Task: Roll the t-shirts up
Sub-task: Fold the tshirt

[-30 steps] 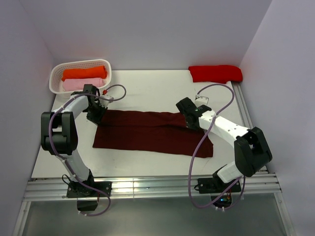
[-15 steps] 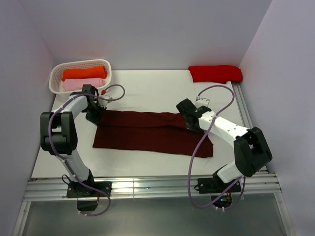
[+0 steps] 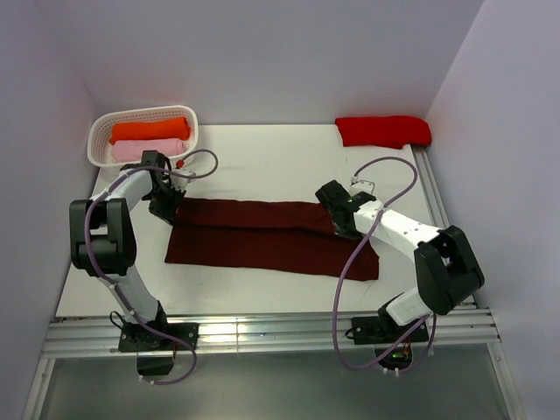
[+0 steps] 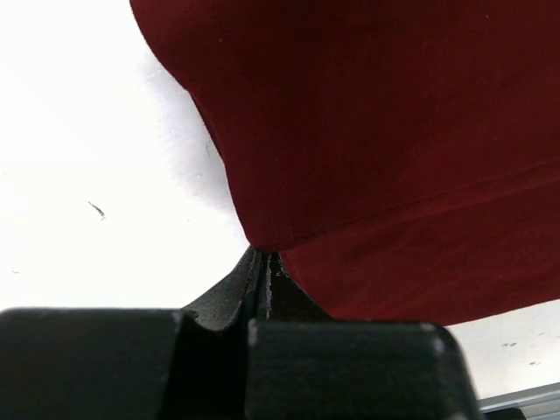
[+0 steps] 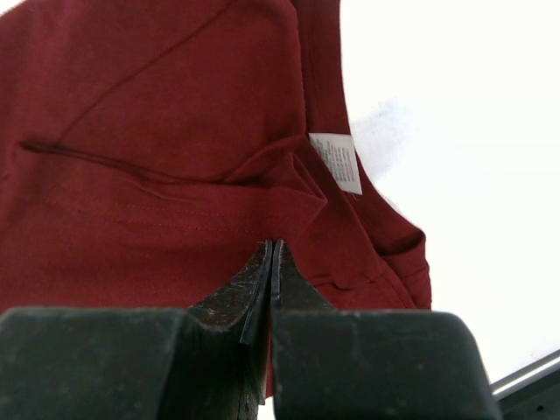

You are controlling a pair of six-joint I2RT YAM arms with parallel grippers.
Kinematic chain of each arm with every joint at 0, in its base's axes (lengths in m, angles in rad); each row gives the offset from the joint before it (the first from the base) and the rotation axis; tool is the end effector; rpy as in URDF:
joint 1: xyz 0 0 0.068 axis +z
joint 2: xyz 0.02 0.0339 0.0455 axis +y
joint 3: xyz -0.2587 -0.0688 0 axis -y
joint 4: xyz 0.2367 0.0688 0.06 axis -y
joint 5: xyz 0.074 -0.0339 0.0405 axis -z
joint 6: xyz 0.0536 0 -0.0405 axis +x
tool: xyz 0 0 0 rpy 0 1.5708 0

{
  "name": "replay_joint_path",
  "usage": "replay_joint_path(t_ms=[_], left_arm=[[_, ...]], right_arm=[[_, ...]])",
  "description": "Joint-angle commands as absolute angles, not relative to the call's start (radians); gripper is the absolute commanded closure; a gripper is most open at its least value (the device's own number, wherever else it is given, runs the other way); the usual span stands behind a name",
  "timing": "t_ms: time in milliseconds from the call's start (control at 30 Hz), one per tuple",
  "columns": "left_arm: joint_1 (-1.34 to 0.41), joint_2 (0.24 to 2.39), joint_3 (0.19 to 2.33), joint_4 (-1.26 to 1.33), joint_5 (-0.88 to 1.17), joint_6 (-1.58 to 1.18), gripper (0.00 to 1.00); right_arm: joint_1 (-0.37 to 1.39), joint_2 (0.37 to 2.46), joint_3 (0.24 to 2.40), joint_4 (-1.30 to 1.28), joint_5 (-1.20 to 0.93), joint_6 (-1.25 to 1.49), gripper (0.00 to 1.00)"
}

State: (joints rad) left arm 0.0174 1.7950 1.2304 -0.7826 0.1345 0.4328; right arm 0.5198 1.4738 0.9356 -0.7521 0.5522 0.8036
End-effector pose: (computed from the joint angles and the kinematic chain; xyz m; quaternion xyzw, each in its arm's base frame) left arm 0.3378 -0.0013 0.1658 0.2118 0.9687 -0.0402 0.1234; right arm 0.2414 0.1058 0.1862 0.1725 0.9377 -0.1303 0.2720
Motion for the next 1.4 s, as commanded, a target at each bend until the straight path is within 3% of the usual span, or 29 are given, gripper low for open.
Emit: replay_joint_path(t_ms=[0, 133, 233, 367, 567, 833, 1367], left_arm=[[0.023, 1.752, 1.229, -0.775, 0.147, 0.456, 1.00], [0.023, 1.756, 1.223, -0.779, 0.156, 0.457, 0.96], [0.023, 1.746, 1.221, -0.776, 0.164, 0.457, 0.82], [0.023, 1.735, 1.227, -0.784, 0.176, 0.462, 0.62], [0.025, 1.709, 1.247, -0.804, 0.181, 0.471, 0.52], [0.037, 1.684, 1.308, -0.839, 0.193, 0.476, 0.47], [0.037, 1.681, 1.351, -0.865, 0.206, 0.462, 0.49]], right_arm=[[0.512, 1.443, 0.911, -0.753, 0.557, 0.825, 1.00], [0.512, 1.447, 0.893, -0.729, 0.528, 0.818, 1.00], [0.514, 1.443, 0.885, -0.709, 0.502, 0.804, 0.91], [0.512, 1.430, 0.887, -0.693, 0.479, 0.779, 0.71], [0.511, 1.387, 0.916, -0.680, 0.423, 0.738, 0.53], [0.451, 1.350, 0.986, -0.637, 0.318, 0.667, 0.51], [0.399, 1.709, 1.203, -0.523, 0.127, 0.597, 0.54]])
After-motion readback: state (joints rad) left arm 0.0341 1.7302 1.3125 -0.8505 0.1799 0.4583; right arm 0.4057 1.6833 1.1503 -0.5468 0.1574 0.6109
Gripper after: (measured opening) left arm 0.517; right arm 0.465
